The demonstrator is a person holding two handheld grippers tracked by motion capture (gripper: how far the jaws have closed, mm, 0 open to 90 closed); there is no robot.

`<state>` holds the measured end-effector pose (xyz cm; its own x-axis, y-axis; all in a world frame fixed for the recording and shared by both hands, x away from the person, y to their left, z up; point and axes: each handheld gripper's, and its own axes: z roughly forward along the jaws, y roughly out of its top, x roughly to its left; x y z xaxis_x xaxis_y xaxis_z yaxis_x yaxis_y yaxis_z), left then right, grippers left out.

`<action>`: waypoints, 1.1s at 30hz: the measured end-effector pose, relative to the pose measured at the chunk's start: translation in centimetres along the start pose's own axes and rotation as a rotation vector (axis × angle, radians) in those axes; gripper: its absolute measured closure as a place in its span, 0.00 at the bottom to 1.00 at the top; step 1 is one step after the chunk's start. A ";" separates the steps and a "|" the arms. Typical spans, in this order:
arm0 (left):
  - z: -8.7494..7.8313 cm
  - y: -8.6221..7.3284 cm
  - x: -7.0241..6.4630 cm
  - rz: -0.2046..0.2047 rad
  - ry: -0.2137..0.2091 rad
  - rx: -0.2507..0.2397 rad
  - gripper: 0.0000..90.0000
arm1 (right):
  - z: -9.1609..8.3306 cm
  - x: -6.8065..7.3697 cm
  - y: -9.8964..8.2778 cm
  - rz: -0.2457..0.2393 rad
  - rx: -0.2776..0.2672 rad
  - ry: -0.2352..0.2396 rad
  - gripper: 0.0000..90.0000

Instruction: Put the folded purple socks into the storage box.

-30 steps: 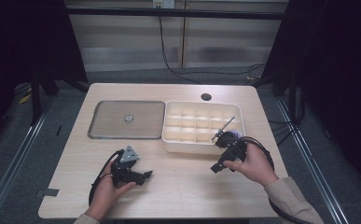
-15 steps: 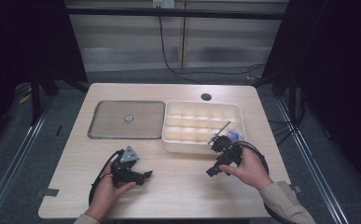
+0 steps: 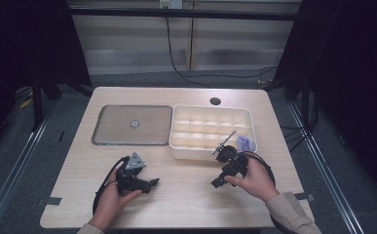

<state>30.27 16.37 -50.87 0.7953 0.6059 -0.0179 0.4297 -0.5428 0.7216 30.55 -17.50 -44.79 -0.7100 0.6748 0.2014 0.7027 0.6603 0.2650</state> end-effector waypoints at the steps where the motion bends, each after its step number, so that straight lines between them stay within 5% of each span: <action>1: 0.0 0.0 0.0 0.000 0.000 0.000 0.17 | 0.1 0.0 0.0 -0.006 -0.001 0.000 0.28; 33: 0.0 0.0 0.0 0.000 0.000 0.000 0.16 | 2.7 1.2 -0.7 -0.084 -0.057 -0.030 0.26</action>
<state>30.27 16.38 -50.86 0.7953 0.6059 -0.0179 0.4299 -0.5429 0.7214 29.35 -16.24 -47.26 -0.7642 0.6277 0.1484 0.6362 0.6957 0.3335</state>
